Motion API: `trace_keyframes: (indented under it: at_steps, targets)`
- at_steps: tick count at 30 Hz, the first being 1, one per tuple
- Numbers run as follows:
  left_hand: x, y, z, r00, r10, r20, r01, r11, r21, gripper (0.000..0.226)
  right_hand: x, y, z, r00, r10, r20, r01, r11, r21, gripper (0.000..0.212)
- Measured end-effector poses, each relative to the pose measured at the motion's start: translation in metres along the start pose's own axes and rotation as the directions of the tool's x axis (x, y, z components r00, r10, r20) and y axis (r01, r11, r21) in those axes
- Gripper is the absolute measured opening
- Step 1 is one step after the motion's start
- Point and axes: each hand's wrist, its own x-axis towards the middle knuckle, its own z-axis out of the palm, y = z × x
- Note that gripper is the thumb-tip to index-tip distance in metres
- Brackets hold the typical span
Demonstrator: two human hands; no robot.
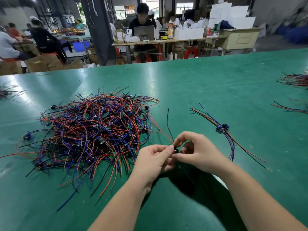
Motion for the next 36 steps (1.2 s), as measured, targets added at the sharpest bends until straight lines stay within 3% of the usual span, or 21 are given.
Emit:
trace_keyframes:
  at_steps: [4,8,11,13,14,16,18,19,21,24,27,29,33,34,36]
  targets:
    - [-0.001,0.000,0.005,0.998,0.031,0.049,-0.031,0.999,0.011,0.012,0.007,0.009,-0.006,0.964,0.031,-0.264,-0.053,0.996,-0.076,0.019]
    - [-0.002,-0.001,0.006,0.997,0.077,0.022,-0.078,0.996,0.044,0.010,0.011,0.024,-0.034,0.823,-0.022,-0.567,-0.187,0.933,-0.308,0.015]
    - [-0.001,-0.001,0.004,0.986,0.156,-0.061,-0.147,0.980,0.132,0.012,0.010,0.042,-0.057,0.778,0.054,-0.626,-0.391,0.821,-0.416,0.012]
    - [0.001,-0.001,-0.001,0.946,0.298,-0.126,-0.251,0.922,0.296,0.019,0.010,0.049,-0.062,0.770,0.156,-0.619,-0.506,0.740,-0.443,0.017]
    - [0.002,-0.001,-0.005,0.901,0.409,-0.144,-0.313,0.844,0.436,0.021,0.010,0.050,-0.061,0.767,0.181,-0.616,-0.539,0.703,-0.464,0.019]
    - [0.002,-0.002,-0.014,0.771,0.627,-0.111,-0.364,0.576,0.732,0.024,0.009,0.048,-0.059,0.766,0.200,-0.611,-0.581,0.622,-0.524,0.022]
    - [0.004,-0.003,-0.022,0.678,0.732,-0.069,-0.241,0.309,0.920,0.026,0.008,0.045,-0.056,0.767,0.250,-0.591,-0.620,0.526,-0.582,0.027]
    - [0.004,-0.004,-0.025,0.685,0.725,-0.075,-0.122,0.215,0.969,0.028,0.008,0.044,-0.055,0.763,0.276,-0.585,-0.636,0.482,-0.602,0.029]
    - [0.004,-0.005,-0.032,0.763,0.638,-0.106,0.099,0.046,0.994,0.032,0.007,0.040,-0.053,0.751,0.270,-0.603,-0.651,0.455,-0.607,0.032]
    - [0.008,-0.006,-0.039,0.824,0.558,-0.098,0.192,-0.112,0.975,0.031,0.007,0.033,-0.047,0.739,0.138,-0.659,-0.603,0.572,-0.556,0.037]
    - [0.011,-0.004,-0.040,0.810,0.579,-0.096,0.216,-0.142,0.966,0.023,0.007,0.027,-0.037,0.762,0.045,-0.645,-0.492,0.689,-0.533,0.037]
    - [0.012,-0.003,-0.043,0.798,0.592,-0.112,0.235,-0.135,0.962,0.019,0.007,0.025,-0.030,0.797,0.029,-0.604,-0.439,0.715,-0.545,0.033]
    - [0.015,0.000,-0.045,0.788,0.602,-0.126,0.209,-0.070,0.975,0.019,0.008,0.021,-0.020,0.831,-0.042,-0.554,-0.319,0.781,-0.537,0.024]
    - [0.014,0.002,-0.043,0.756,0.647,-0.097,0.141,-0.016,0.990,0.016,0.008,0.017,-0.018,0.836,-0.057,-0.545,-0.260,0.834,-0.486,0.022]
    - [0.010,0.006,-0.036,0.647,0.762,-0.021,-0.147,0.152,0.977,0.007,0.005,0.008,-0.013,0.889,0.011,-0.458,-0.147,0.954,-0.263,0.020]
